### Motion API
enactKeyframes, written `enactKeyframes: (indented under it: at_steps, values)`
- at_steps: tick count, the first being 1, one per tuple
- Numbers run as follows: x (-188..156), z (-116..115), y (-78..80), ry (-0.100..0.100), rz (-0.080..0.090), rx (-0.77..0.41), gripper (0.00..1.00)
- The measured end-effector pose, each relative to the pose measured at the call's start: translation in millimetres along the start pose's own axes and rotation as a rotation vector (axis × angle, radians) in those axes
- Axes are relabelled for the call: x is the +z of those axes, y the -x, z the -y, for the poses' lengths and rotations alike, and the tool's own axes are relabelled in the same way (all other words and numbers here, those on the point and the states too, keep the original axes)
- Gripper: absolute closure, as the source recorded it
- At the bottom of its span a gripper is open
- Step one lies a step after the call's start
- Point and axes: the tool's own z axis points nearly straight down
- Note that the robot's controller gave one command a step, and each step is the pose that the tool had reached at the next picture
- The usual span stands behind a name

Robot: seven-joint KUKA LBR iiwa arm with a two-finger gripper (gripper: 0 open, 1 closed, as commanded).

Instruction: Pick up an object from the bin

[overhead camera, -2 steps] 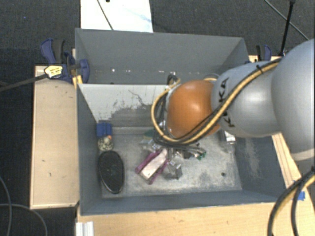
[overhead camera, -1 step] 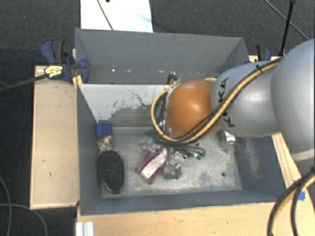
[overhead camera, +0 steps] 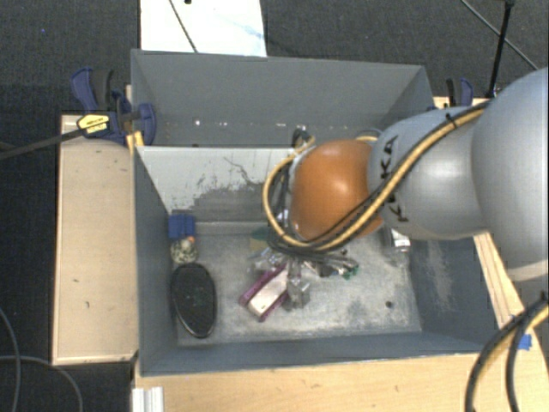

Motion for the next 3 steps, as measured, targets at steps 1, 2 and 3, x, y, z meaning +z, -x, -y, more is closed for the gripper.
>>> enactKeyframes:
  at_steps: [1, 2, 3]
  values:
    - [-14, 0, 0.6, -0.003, 0.003, 0.005, 1.0]
    - [-14, 0, 1.2, -0.003, 0.003, 0.011, 1.0]
    - [-113, 0, 3.3, -0.007, 0.006, 0.018, 1.0]
